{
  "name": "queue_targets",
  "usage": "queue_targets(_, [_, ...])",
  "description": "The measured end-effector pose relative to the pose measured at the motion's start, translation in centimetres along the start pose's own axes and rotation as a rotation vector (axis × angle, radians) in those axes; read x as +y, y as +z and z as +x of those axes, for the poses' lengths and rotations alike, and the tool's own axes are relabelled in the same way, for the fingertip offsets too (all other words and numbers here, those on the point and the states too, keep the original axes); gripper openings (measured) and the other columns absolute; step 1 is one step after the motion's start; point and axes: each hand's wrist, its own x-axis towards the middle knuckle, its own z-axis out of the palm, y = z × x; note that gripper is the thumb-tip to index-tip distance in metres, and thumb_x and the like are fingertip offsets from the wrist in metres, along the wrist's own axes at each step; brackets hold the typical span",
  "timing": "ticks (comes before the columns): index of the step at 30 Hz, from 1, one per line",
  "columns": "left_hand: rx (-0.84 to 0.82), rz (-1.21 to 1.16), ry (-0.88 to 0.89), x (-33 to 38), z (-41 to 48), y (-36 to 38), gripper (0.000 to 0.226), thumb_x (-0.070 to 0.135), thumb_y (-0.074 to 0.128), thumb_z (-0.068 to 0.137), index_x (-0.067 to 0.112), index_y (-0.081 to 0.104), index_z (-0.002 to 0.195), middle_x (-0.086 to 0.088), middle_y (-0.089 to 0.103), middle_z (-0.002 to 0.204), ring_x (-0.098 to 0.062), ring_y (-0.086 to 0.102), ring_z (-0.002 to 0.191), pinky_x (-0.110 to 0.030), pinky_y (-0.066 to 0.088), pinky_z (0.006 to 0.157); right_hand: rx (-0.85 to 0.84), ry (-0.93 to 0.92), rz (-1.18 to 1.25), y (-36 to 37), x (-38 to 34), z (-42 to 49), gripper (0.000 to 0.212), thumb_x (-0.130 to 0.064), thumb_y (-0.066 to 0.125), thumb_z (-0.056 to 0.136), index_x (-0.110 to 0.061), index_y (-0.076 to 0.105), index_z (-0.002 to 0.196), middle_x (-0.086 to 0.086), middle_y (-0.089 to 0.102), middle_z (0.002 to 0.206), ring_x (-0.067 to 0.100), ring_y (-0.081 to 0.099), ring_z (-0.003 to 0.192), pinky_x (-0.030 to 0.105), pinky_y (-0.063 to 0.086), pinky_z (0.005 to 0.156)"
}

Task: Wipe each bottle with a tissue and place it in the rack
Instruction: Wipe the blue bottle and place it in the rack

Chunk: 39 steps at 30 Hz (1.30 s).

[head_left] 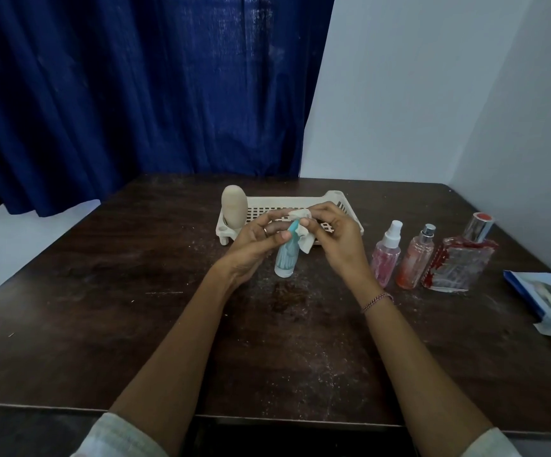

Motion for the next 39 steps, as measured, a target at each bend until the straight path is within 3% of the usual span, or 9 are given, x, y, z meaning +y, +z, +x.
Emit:
queue_targets(3, [0.004,-0.023,0.012,0.0,0.0,0.0,0.051,0.019,0.074,0.070,0.023,0.056,0.117,0.000,0.071,0.101,-0.015,0.063,0.105,-0.030,0.049,0.092,0.021,0.007,-0.038,0.3,0.2,-0.1,0.018,-0.014,0.060,0.089,-0.005,0.068,0.101,-0.014,0.057,0.090,-0.007,0.055,0.085,0.014,0.047,0.076])
queue_targets(6, [0.000,-0.033,0.032,0.0,0.0,0.0,0.052,0.018,0.072,0.072,0.020,0.054,0.120,-0.002,0.070,0.102,-0.016,0.063,0.104,-0.029,0.050,0.088,0.008,-0.120,-0.097,0.6,-0.1,-0.5,0.018,-0.014,0.058,0.091,-0.008,0.068,0.104,-0.011,0.057,0.095,-0.001,0.055,0.094,0.015,0.046,0.080])
queue_targets(11, [0.050,-0.028,0.056,0.0,-0.1,0.1,0.044,0.009,0.063,0.078,0.021,0.053,0.119,0.008,0.070,0.102,-0.010,0.063,0.102,-0.028,0.050,0.089,-0.110,-0.270,-0.136,0.9,-0.9,-0.7,0.024,-0.006,0.058,0.089,-0.011,0.068,0.110,-0.003,0.059,0.104,0.010,0.055,0.104,0.021,0.045,0.089])
queue_targets(16, [0.013,0.022,0.034,0.1,-0.2,0.2,0.062,0.025,0.074,0.069,0.031,0.052,0.127,-0.003,0.066,0.107,-0.022,0.057,0.113,-0.036,0.045,0.099,0.023,-0.138,-0.174,0.3,0.4,-0.2,0.020,-0.009,0.059,0.089,-0.005,0.068,0.107,-0.006,0.060,0.098,0.004,0.057,0.093,0.021,0.047,0.083])
queue_targets(20, [0.009,0.022,0.054,0.0,-0.1,0.2,0.069,0.025,0.074,0.069,0.036,0.046,0.131,0.004,0.067,0.101,-0.016,0.058,0.109,-0.033,0.045,0.097,0.005,-0.141,-0.134,0.6,-0.2,-0.5,0.021,-0.008,0.057,0.090,-0.007,0.067,0.108,-0.004,0.061,0.100,0.004,0.057,0.095,0.020,0.047,0.084])
queue_targets(25, [0.068,0.032,0.090,-0.2,0.0,0.1,0.052,0.023,0.074,0.073,0.032,0.056,0.121,-0.002,0.064,0.108,-0.015,0.060,0.108,-0.028,0.049,0.090,-0.054,-0.183,-0.079,0.9,-1.0,-0.7,0.024,-0.006,0.058,0.089,-0.013,0.068,0.110,-0.006,0.061,0.103,0.002,0.056,0.100,0.018,0.046,0.087])
queue_targets(30, [0.303,0.087,0.097,-0.4,0.3,0.4,0.018,0.008,0.062,0.086,0.019,0.059,0.100,0.004,0.058,0.086,0.001,0.063,0.075,-0.019,0.050,0.071,-0.100,-0.053,0.105,0.7,-1.1,-0.8,0.031,-0.003,0.064,0.085,-0.011,0.064,0.114,-0.008,0.056,0.108,0.000,0.054,0.107,0.017,0.050,0.084])
queue_targets(34, [0.360,0.103,0.110,-0.6,0.5,0.2,0.015,0.006,0.062,0.087,0.017,0.061,0.097,0.002,0.061,0.087,-0.001,0.064,0.073,-0.020,0.053,0.071,-0.117,-0.040,0.143,1.0,-1.2,-1.0,0.043,0.002,0.070,0.077,-0.013,0.062,0.116,0.000,0.060,0.110,0.000,0.055,0.106,0.009,0.046,0.082])
queue_targets(39, [0.389,0.118,0.124,-0.8,0.7,0.1,0.019,0.001,0.059,0.088,0.017,0.061,0.098,-0.003,0.060,0.090,0.000,0.065,0.073,-0.019,0.054,0.071,-0.023,-0.130,-0.005,1.5,-1.0,-1.1,0.031,-0.003,0.071,0.078,-0.011,0.068,0.107,-0.002,0.063,0.105,0.005,0.058,0.102,0.020,0.052,0.080])
